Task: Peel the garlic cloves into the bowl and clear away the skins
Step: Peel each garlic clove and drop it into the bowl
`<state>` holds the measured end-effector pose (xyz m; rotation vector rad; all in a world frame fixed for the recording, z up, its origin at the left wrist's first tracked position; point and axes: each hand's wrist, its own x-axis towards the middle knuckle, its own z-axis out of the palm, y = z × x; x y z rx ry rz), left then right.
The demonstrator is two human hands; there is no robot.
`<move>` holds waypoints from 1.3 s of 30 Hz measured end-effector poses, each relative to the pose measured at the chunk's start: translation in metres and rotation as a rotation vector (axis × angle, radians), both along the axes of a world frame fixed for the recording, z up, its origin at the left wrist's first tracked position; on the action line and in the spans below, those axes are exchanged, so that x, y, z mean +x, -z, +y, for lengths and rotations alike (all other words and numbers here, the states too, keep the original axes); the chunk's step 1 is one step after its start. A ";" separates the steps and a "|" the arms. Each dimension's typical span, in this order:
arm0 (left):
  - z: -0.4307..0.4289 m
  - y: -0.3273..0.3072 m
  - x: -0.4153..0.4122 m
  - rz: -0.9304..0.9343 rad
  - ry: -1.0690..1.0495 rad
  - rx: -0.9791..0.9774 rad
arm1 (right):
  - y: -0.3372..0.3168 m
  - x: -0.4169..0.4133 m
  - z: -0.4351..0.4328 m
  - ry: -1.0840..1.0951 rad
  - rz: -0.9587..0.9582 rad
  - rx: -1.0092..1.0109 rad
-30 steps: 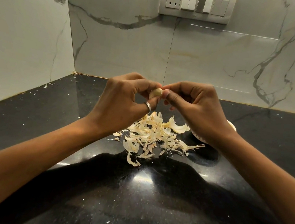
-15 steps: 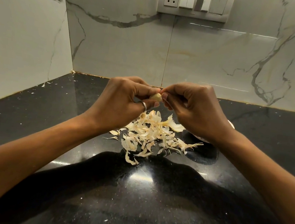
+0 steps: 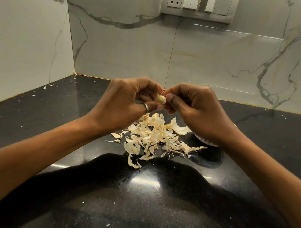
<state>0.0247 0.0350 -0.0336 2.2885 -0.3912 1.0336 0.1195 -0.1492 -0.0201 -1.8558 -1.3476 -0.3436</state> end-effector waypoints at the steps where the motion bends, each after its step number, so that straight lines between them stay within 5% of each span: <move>1: 0.000 0.000 0.000 0.009 0.004 -0.005 | -0.001 0.000 0.000 -0.002 0.007 -0.003; 13: -0.001 0.000 -0.002 -0.007 -0.007 0.005 | 0.002 -0.003 -0.001 0.020 -0.167 0.033; 25: 0.000 -0.001 -0.003 -0.064 -0.055 0.072 | -0.005 -0.002 -0.006 -0.115 0.313 -0.019; 39: 0.001 -0.002 -0.002 -0.086 -0.077 0.039 | -0.007 0.001 -0.008 -0.144 0.418 0.042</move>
